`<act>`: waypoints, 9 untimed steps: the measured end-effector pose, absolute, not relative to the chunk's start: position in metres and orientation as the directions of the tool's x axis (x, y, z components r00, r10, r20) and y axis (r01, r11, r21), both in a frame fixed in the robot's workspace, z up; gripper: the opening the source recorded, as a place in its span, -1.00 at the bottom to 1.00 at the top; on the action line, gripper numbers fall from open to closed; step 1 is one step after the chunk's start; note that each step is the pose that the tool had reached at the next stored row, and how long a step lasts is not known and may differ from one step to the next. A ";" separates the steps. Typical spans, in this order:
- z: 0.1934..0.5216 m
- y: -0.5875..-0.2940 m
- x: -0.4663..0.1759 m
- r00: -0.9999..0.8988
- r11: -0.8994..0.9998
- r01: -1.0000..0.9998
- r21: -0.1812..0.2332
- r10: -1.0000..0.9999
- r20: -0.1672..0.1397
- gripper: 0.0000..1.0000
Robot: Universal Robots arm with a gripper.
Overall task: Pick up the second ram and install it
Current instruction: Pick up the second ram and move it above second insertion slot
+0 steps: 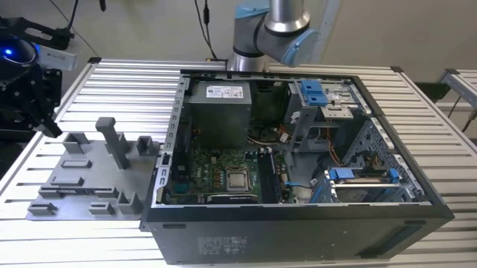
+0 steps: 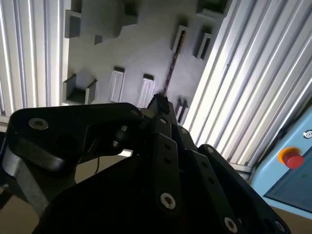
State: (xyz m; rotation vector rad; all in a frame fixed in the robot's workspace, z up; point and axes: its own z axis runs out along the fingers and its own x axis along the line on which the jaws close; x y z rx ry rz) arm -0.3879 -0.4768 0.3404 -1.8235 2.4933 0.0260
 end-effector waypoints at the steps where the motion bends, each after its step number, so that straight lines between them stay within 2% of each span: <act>1: 0.340 -0.477 -0.388 -0.296 0.297 -0.955 -0.017 -0.954 -0.052 -0.79; 9: 0.339 -0.477 -0.388 -0.266 0.267 -0.964 -0.018 -0.963 -0.050 -0.79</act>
